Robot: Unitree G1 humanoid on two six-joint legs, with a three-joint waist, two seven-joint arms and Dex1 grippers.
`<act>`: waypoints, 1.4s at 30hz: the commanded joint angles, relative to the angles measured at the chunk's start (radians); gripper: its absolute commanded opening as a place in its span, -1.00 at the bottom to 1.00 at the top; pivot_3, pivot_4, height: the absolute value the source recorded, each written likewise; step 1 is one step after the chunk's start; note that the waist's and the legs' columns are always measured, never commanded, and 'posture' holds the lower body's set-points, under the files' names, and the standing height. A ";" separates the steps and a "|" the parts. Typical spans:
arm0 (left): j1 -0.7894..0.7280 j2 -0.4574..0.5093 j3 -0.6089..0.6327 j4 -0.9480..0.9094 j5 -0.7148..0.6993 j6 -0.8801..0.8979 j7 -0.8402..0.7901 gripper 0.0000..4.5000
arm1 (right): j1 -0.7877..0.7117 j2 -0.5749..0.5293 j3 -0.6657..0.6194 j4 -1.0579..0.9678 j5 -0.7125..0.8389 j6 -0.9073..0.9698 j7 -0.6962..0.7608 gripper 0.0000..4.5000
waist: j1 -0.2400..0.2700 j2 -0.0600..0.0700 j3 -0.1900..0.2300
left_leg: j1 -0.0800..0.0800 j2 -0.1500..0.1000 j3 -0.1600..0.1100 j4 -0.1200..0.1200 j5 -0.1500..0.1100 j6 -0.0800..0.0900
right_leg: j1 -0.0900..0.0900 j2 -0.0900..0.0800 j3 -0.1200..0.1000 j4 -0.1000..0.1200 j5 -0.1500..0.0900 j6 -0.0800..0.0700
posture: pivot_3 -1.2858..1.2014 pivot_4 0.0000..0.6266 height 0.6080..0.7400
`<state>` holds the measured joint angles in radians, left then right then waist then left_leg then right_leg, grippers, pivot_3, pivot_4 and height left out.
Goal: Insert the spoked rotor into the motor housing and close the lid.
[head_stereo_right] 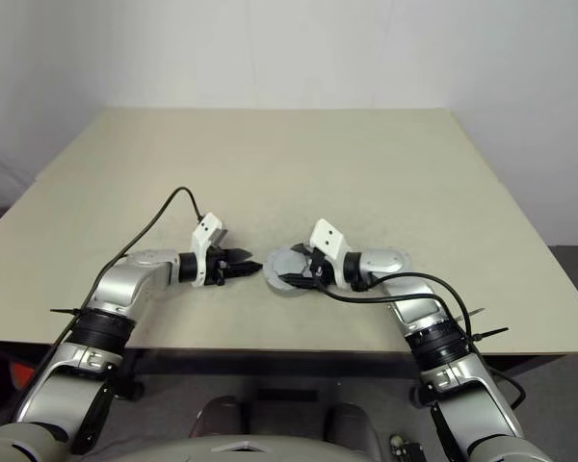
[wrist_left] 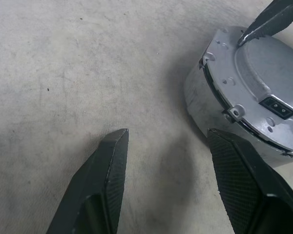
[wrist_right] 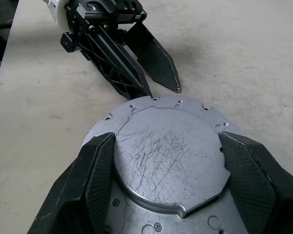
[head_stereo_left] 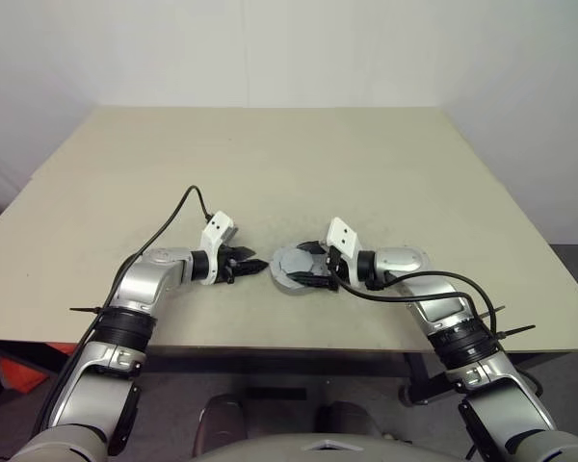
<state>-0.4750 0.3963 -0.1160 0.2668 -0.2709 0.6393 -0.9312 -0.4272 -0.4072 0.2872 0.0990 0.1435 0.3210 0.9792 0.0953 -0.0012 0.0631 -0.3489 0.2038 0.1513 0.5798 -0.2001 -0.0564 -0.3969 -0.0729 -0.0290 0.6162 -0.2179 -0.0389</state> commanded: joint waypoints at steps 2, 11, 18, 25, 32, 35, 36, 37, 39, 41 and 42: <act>-0.016 0.007 0.007 -0.014 -0.005 -0.009 0.002 0.21 | -0.030 -0.005 -0.005 -0.044 -0.009 -0.027 -0.004 0.31 | 0.000 0.000 0.000 | 0.000 0.000 0.000 0.000 0.000 0.000 | 0.000 0.000 0.000 0.000 0.000 0.000 | 0.03 -1.00 1.00; -0.015 0.008 0.007 -0.016 -0.006 -0.008 0.004 0.21 | -0.031 -0.007 -0.005 -0.025 -0.023 -0.033 -0.006 0.31 | 0.000 0.000 0.000 | 0.000 0.000 0.000 0.000 0.000 0.000 | 0.000 0.000 0.000 0.000 0.000 0.000 | 0.03 -1.00 1.00; -0.017 0.007 0.008 -0.013 -0.006 -0.010 0.003 0.21 | -0.018 -0.008 0.006 -0.014 -0.030 -0.033 0.002 0.31 | 0.000 0.000 0.000 | 0.000 0.000 0.000 0.000 0.000 0.000 | 0.000 0.000 0.000 0.000 0.000 0.000 | 0.03 -1.00 1.00; -0.016 0.010 0.009 -0.013 -0.007 -0.009 0.001 0.21 | -0.005 -0.012 0.020 0.027 -0.044 -0.041 0.005 0.31 | 0.000 0.000 0.000 | 0.000 0.000 0.000 0.000 0.000 0.000 | 0.000 0.000 0.000 0.000 0.000 0.000 | 0.03 -1.00 1.00; -0.017 0.012 0.008 -0.013 -0.007 -0.011 -0.005 0.21 | 0.003 -0.032 0.034 0.070 -0.073 -0.067 0.001 0.31 | 0.000 0.000 0.000 | 0.000 0.000 0.000 0.000 0.000 0.000 | 0.002 0.000 0.000 0.000 0.000 0.000 | 0.03 -1.00 1.00; -0.021 0.014 0.006 -0.013 -0.007 -0.012 -0.010 0.21 | 0.002 -0.044 0.042 0.086 -0.089 -0.079 -0.008 0.31 | 0.001 0.000 0.000 | 0.001 0.000 0.000 0.000 0.000 0.000 | 0.004 0.000 0.000 0.000 0.000 0.000 | 0.03 -1.00 1.00; -0.022 0.015 0.005 -0.013 -0.007 -0.014 -0.013 0.21 | 0.001 -0.046 0.044 0.090 -0.091 -0.081 -0.009 0.31 | 0.001 0.000 0.000 | 0.001 0.000 0.000 0.000 0.000 0.000 | 0.005 0.000 0.000 0.000 0.000 0.000 | 0.03 -1.00 1.00; -0.022 0.017 0.004 -0.013 -0.006 -0.016 -0.016 0.21 | 0.000 -0.048 0.045 0.092 -0.092 -0.082 -0.010 0.31 | 0.001 0.000 0.000 | 0.002 0.000 0.000 0.000 0.000 0.000 | 0.006 0.000 0.000 0.000 0.000 0.000 | 0.03 -1.00 1.00; -0.024 0.021 0.003 -0.013 -0.006 -0.019 -0.022 0.21 | -0.001 -0.051 0.046 0.093 -0.089 -0.084 -0.010 0.31 | 0.001 0.000 0.000 | 0.004 0.000 0.000 0.000 -0.001 0.002 | 0.007 0.000 0.000 0.000 0.000 0.000 | 0.03 -1.00 1.00; -0.027 0.025 0.004 -0.012 -0.006 -0.021 -0.025 0.21 | -0.003 -0.054 0.048 0.094 -0.088 -0.084 -0.010 0.31 | 0.001 0.000 0.000 | 0.004 0.000 0.000 0.000 -0.002 0.003 | 0.008 0.000 0.000 0.000 0.000 0.000 | 0.03 -1.00 1.00; -0.028 0.026 0.004 -0.012 -0.007 -0.022 -0.027 0.21 | -0.004 -0.055 0.049 0.093 -0.087 -0.084 -0.010 0.31 | 0.001 0.000 0.000 | 0.004 0.000 0.000 0.000 -0.002 0.003 | 0.008 0.000 0.000 0.000 0.000 0.000 | 0.03 -1.00 1.00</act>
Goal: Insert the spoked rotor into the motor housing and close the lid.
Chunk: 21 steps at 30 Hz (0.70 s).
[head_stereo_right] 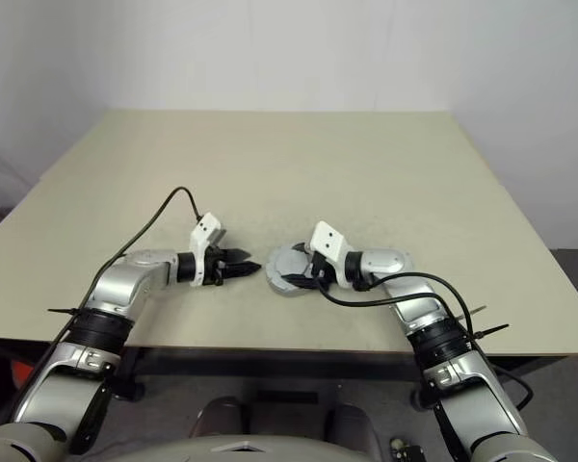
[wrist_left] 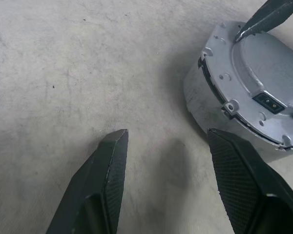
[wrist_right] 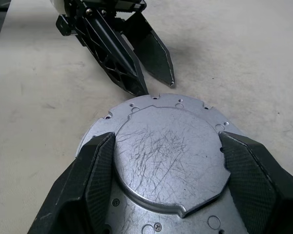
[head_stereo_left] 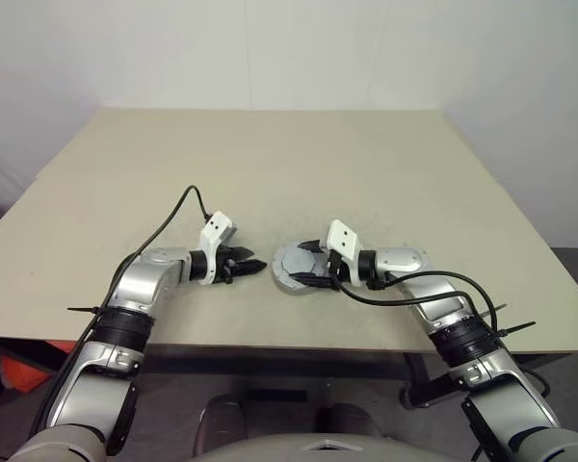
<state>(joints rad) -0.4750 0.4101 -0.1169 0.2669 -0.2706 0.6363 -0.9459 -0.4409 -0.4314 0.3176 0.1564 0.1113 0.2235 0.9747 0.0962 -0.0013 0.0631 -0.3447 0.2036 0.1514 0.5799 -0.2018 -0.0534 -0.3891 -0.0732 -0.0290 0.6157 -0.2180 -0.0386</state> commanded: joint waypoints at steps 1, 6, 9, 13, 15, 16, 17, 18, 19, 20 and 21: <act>-0.028 0.013 0.005 -0.016 -0.008 -0.019 -0.016 0.21 | 0.010 -0.032 0.019 0.033 -0.054 0.015 -0.004 0.31 | 0.000 0.000 0.000 | 0.000 0.000 0.000 0.000 0.000 0.000 | 0.000 0.000 0.000 0.000 0.000 0.000 | 0.03 -1.00 1.00; -0.021 0.016 0.005 -0.043 -0.017 -0.016 -0.031 0.21 | 0.011 -0.040 0.022 0.019 -0.047 0.023 0.009 0.31 | 0.000 0.000 0.000 | 0.000 0.000 0.000 0.000 0.000 0.001 | 0.000 0.000 0.000 -0.001 0.000 0.000 | 0.03 -1.00 1.00; -0.018 0.020 0.005 -0.055 -0.021 -0.014 -0.040 0.21 | 0.013 -0.045 0.023 0.007 -0.035 0.027 0.024 0.31 | 0.001 0.000 0.000 | -0.001 0.000 0.000 0.000 -0.001 0.001 | 0.000 0.000 0.000 -0.001 0.000 0.000 | 0.03 -1.00 1.00; -0.017 0.022 0.007 -0.056 -0.020 -0.014 -0.041 0.21 | 0.015 -0.048 0.020 -0.012 -0.020 0.026 0.040 0.31 | 0.001 0.000 0.000 | -0.001 0.000 0.000 0.000 -0.001 0.002 | 0.000 0.000 0.000 -0.003 0.000 0.000 | 0.03 -1.00 1.00; -0.016 0.022 0.007 -0.056 -0.021 -0.014 -0.040 0.21 | 0.015 -0.045 0.016 -0.022 -0.011 0.026 0.046 0.31 | 0.001 0.000 0.000 | -0.001 0.000 0.000 0.000 -0.001 0.002 | 0.000 0.000 0.000 -0.004 0.000 0.000 | 0.03 -1.00 1.00; -0.015 0.022 0.006 -0.056 -0.021 -0.014 -0.039 0.21 | 0.014 -0.043 0.014 -0.028 -0.008 0.029 0.048 0.31 | 0.001 0.000 0.000 | -0.001 0.000 0.000 0.000 -0.001 0.002 | 0.000 0.000 0.000 -0.004 0.000 0.000 | 0.03 -1.00 1.00; -0.014 0.021 0.006 -0.056 -0.022 -0.014 -0.038 0.21 | 0.013 -0.042 0.014 -0.031 -0.006 0.031 0.048 0.31 | 0.001 0.000 0.000 | -0.001 0.000 0.000 0.000 -0.001 0.002 | 0.000 0.000 0.000 -0.005 0.000 0.000 | 0.03 -1.00 1.00; -0.014 0.020 0.005 -0.057 -0.022 -0.013 -0.037 0.21 | 0.010 -0.040 0.013 -0.031 -0.006 0.033 0.046 0.31 | 0.000 0.000 0.000 | -0.001 0.000 0.000 0.000 -0.001 0.002 | 0.000 0.000 -0.001 -0.005 0.000 0.000 | 0.03 -1.00 1.00; -0.013 0.020 0.004 -0.057 -0.022 -0.013 -0.035 0.21 | 0.007 -0.038 0.012 -0.030 -0.008 0.035 0.043 0.31 | 0.000 0.000 0.000 | -0.001 0.000 0.000 0.000 -0.001 0.002 | 0.000 0.000 -0.001 -0.006 0.000 0.000 | 0.03 -1.00 1.00; -0.013 0.019 0.004 -0.058 -0.022 -0.013 -0.034 0.21 | 0.005 -0.035 0.013 -0.027 -0.010 0.036 0.040 0.31 | 0.000 0.000 0.000 | -0.002 0.000 0.000 0.000 -0.001 0.002 | -0.001 0.000 -0.001 -0.006 0.000 0.000 | 0.03 -1.00 1.00; -0.012 0.018 0.003 -0.058 -0.023 -0.012 -0.034 0.21 | 0.003 -0.033 0.013 -0.024 -0.012 0.036 0.037 0.31 | 0.000 0.000 0.000 | -0.002 0.000 0.000 0.000 -0.001 0.002 | -0.001 0.000 -0.001 -0.007 0.000 0.000 | 0.03 -1.00 1.00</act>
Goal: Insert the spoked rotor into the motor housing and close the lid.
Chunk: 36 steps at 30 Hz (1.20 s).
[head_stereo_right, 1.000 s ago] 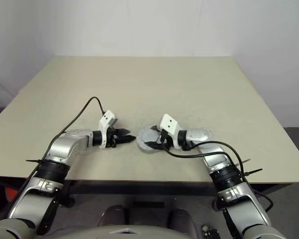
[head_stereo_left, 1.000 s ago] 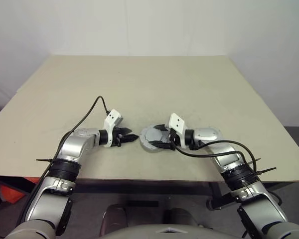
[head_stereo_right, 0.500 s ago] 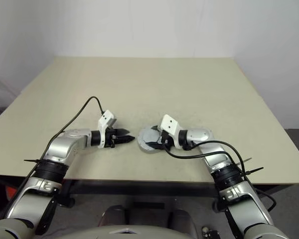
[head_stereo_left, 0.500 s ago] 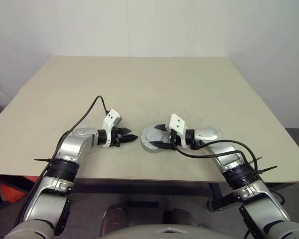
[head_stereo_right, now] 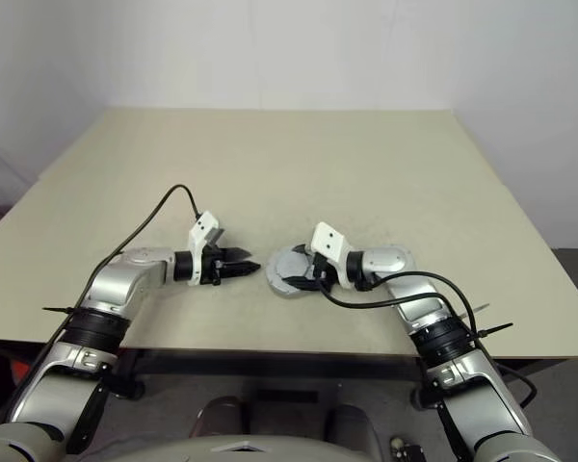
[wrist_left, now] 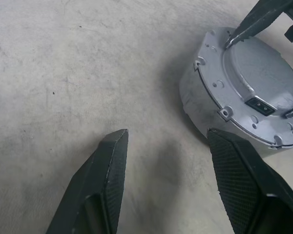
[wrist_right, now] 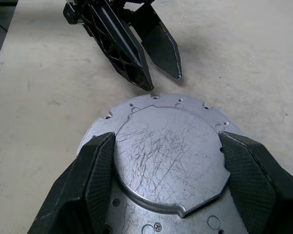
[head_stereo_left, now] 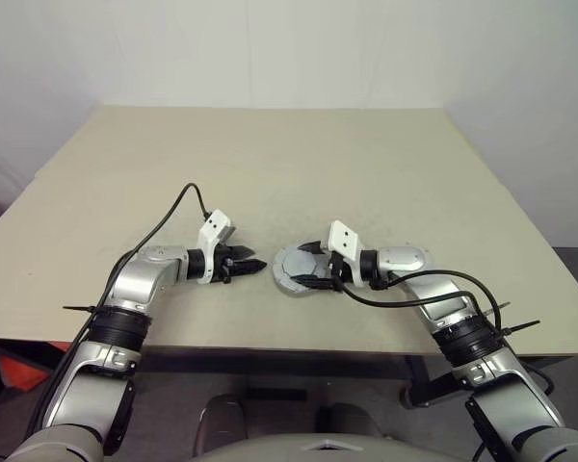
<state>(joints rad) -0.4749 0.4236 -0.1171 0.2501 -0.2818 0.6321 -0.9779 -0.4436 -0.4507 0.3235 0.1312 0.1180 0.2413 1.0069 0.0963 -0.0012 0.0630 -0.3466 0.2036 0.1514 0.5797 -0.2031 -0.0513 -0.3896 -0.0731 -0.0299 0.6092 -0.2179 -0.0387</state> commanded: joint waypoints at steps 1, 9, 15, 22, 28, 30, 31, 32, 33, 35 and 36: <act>-0.012 0.005 0.003 -0.042 -0.012 -0.008 -0.001 0.21 | 0.005 -0.012 0.008 0.004 -0.021 0.018 0.003 0.31 | 0.000 0.000 0.000 | 0.000 0.000 0.000 0.000 0.000 0.000 | 0.000 0.000 0.000 0.000 0.000 0.000 | 0.03 -1.00 1.00; -0.012 -0.011 0.018 -0.088 -0.054 0.025 -0.004 0.21 | 0.005 -0.013 0.020 0.030 -0.043 0.016 -0.018 0.31 | 0.000 0.000 0.000 | 0.000 0.000 0.000 0.000 0.000 0.000 | 0.001 0.000 0.000 0.000 0.000 0.000 | 0.03 -1.00 1.00; -0.020 -0.023 0.039 -0.120 -0.120 0.071 -0.012 -0.16 | 0.005 -0.014 0.021 0.031 -0.045 0.016 -0.022 0.31 | 0.000 0.000 0.000 | 0.000 0.000 0.000 0.000 0.000 0.000 | 0.001 0.000 0.000 0.000 0.000 0.000 | 0.03 -1.00 1.00; -0.023 -0.021 0.016 -0.135 -0.141 0.093 -0.029 -0.97 | 0.007 -0.016 0.019 0.028 -0.046 0.015 -0.028 0.31 | 0.000 0.000 0.000 | 0.000 0.000 0.000 0.000 0.000 0.000 | 0.001 0.000 0.000 0.000 0.000 0.000 | 0.03 -1.00 1.00; -0.032 -0.014 -0.021 -0.127 -0.122 0.122 -0.023 -0.97 | 0.001 -0.016 0.015 0.036 -0.047 0.014 -0.035 0.31 | 0.000 0.000 0.000 | 0.000 0.000 0.000 0.000 0.000 0.000 | 0.002 0.000 0.000 0.000 0.000 0.000 | 0.03 -1.00 1.00; -0.029 -0.009 -0.030 -0.122 -0.110 0.118 -0.017 -0.97 | -0.002 -0.015 0.013 0.041 -0.048 0.013 -0.039 0.31 | 0.000 0.000 0.000 | 0.000 0.000 0.000 0.000 0.000 0.000 | 0.002 0.000 0.000 0.000 0.000 0.000 | 0.03 -1.00 1.00; -0.028 -0.007 -0.033 -0.120 -0.106 0.116 -0.016 -0.97 | -0.003 -0.015 0.012 0.043 -0.049 0.012 -0.040 0.31 | 0.000 0.000 0.000 | 0.000 0.000 0.000 0.000 0.000 0.000 | 0.002 0.000 0.000 0.000 0.000 0.000 | 0.03 -1.00 1.00; -0.026 -0.006 -0.036 -0.120 -0.104 0.116 -0.014 -0.97 | -0.003 -0.015 0.011 0.044 -0.049 0.012 -0.041 0.31 | 0.000 0.000 0.000 | 0.000 0.000 0.000 0.000 0.000 0.000 | 0.002 0.000 0.000 0.000 0.000 0.000 | 0.03 -1.00 1.00; -0.024 -0.005 -0.038 -0.121 -0.103 0.116 -0.013 -0.97 | -0.004 -0.015 0.011 0.045 -0.049 0.012 -0.041 0.31 | 0.000 0.000 0.000 | 0.001 0.000 0.000 0.000 0.000 0.000 | 0.002 0.000 0.000 0.000 0.000 0.000 | 0.03 -1.00 1.00; -0.018 -0.003 -0.040 -0.128 -0.104 0.117 -0.012 -0.97 | -0.006 -0.015 0.010 0.048 -0.049 0.012 -0.042 0.31 | 0.000 0.000 0.000 | 0.001 0.000 0.000 0.000 0.000 0.000 | 0.002 0.000 0.000 0.000 0.000 0.000 | 0.03 -1.00 1.00; -0.017 -0.003 -0.041 -0.130 -0.105 0.117 -0.011 -0.97 | -0.007 -0.015 0.011 0.048 -0.049 0.012 -0.042 0.31 | 0.000 0.000 0.000 | 0.001 0.000 0.000 0.000 0.000 0.000 | 0.003 0.000 0.000 0.000 0.000 0.000 | 0.03 -1.00 1.00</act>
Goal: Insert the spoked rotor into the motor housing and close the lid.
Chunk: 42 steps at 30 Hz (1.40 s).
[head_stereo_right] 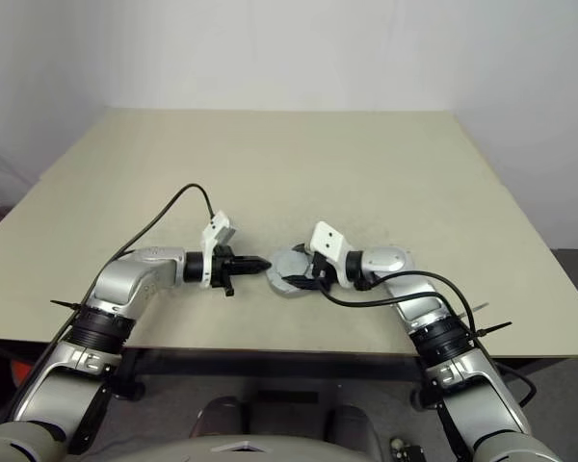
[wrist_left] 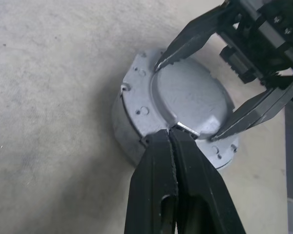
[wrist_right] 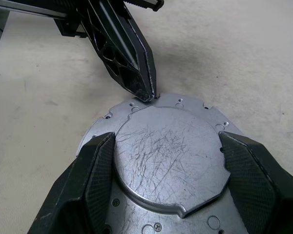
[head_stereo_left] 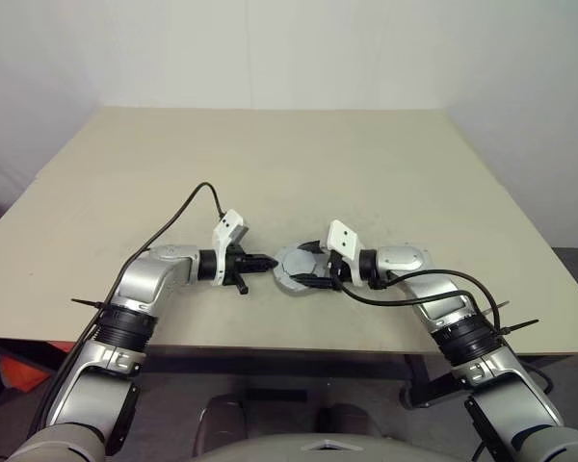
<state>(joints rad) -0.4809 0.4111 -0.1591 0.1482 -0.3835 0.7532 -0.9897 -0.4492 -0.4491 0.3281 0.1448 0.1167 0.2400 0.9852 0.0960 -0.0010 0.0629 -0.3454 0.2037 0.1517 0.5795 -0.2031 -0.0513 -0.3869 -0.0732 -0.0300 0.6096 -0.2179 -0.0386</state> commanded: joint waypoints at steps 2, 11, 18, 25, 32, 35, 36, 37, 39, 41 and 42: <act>-0.005 0.008 -0.002 -0.035 -0.003 -0.002 0.002 -0.97 | -0.007 -0.014 0.006 0.038 -0.048 0.016 -0.022 0.31 | 0.000 0.000 0.000 | 0.000 0.000 0.000 0.000 0.000 0.000 | 0.000 0.000 0.000 0.000 0.000 0.000 | 0.03 -1.00 1.00; 0.010 0.003 -0.014 -0.056 -0.005 0.008 0.007 -0.97 | -0.022 -0.004 -0.016 0.038 -0.023 0.044 -0.028 0.31 | 0.000 0.000 0.000 | 0.001 0.000 0.000 0.000 0.000 0.000 | 0.001 0.000 0.000 0.000 0.000 0.000 | 0.03 -1.00 1.00; 0.010 0.007 -0.019 -0.054 0.002 0.005 0.011 -1.00 | -0.018 -0.014 -0.058 -0.068 0.027 0.075 -0.021 0.99 | 0.000 0.000 0.000 | 0.000 0.000 0.000 0.000 0.000 0.000 | 0.000 0.000 0.000 0.000 0.000 0.000 | 0.03 -1.00 1.00; 0.005 0.006 -0.019 -0.042 0.004 -0.002 0.012 -1.00 | -0.013 -0.027 -0.171 -0.305 0.213 0.245 0.003 0.99 | 0.000 0.000 0.000 | -0.002 0.000 0.000 0.000 0.000 0.000 | -0.004 0.000 0.000 0.000 0.000 0.000 | 0.03 -1.00 1.00; -0.009 -0.004 -0.027 -0.027 0.006 -0.008 0.010 -1.00 | -0.047 0.006 -0.304 -0.333 0.360 0.487 -0.129 0.99 | 0.000 0.000 0.000 | -0.001 0.000 0.000 -0.001 0.001 -0.001 | -0.003 0.000 0.000 0.000 0.000 0.000 | 0.03 -1.00 1.00; -0.013 -0.005 -0.028 -0.023 0.007 -0.010 0.008 -1.00 | -0.045 0.009 -0.351 -0.304 0.396 0.635 -0.209 0.99 | 0.002 0.000 0.000 | 0.000 0.000 0.000 -0.001 0.002 -0.003 | -0.003 0.000 0.000 0.000 0.000 0.000 | 0.03 -1.00 1.00; -0.013 -0.004 -0.029 -0.022 0.007 -0.011 0.007 -1.00 | -0.041 0.010 -0.375 -0.300 0.423 0.701 -0.232 0.99 | 0.002 0.000 0.000 | 0.000 0.000 0.000 -0.001 0.002 -0.003 | -0.003 0.000 0.000 0.000 0.000 0.000 | 0.03 -1.00 1.00; -0.012 -0.004 -0.029 -0.021 0.008 -0.012 0.007 -1.00 | -0.039 0.012 -0.399 -0.295 0.449 0.766 -0.254 0.99 | 0.002 0.000 0.000 | 0.000 0.000 0.000 -0.001 0.002 -0.003 | -0.003 0.000 0.000 0.000 0.000 0.000 | 0.03 -1.00 1.00; -0.011 -0.003 -0.029 -0.019 0.009 -0.014 0.006 -1.00 | -0.038 0.027 -0.468 -0.259 0.493 0.923 -0.320 0.99 | 0.003 0.000 0.000 | -0.001 0.000 0.000 -0.001 0.002 -0.003 | -0.003 0.000 0.000 0.000 0.000 0.000 | 0.03 -1.00 1.00; -0.011 -0.002 -0.029 -0.016 0.010 -0.017 0.006 -1.00 | -0.032 0.032 -0.507 -0.234 0.513 1.017 -0.364 0.99 | 0.003 0.001 0.000 | -0.001 0.000 0.000 -0.001 0.002 -0.003 | -0.003 0.000 0.000 0.000 0.000 0.000 | 0.03 -1.00 1.00; -0.011 -0.002 -0.028 -0.014 0.011 -0.019 0.006 -1.00 | -0.023 0.033 -0.527 -0.236 0.531 1.066 -0.373 0.99 | 0.003 0.001 0.000 | -0.001 0.000 0.000 -0.001 0.002 -0.003 | -0.003 0.000 0.000 0.000 0.000 0.000 | 0.03 -1.00 1.00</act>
<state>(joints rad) -0.4781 0.4067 -0.1836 0.1316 -0.3787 0.7426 -0.9841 -0.4683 -0.4209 -0.1517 -0.0780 0.5988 1.2317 0.6353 0.0994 -0.0003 0.0628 -0.3460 0.2032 0.1514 0.5780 -0.2011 -0.0546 -0.3901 -0.0730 -0.0299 0.6094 -0.2178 -0.0384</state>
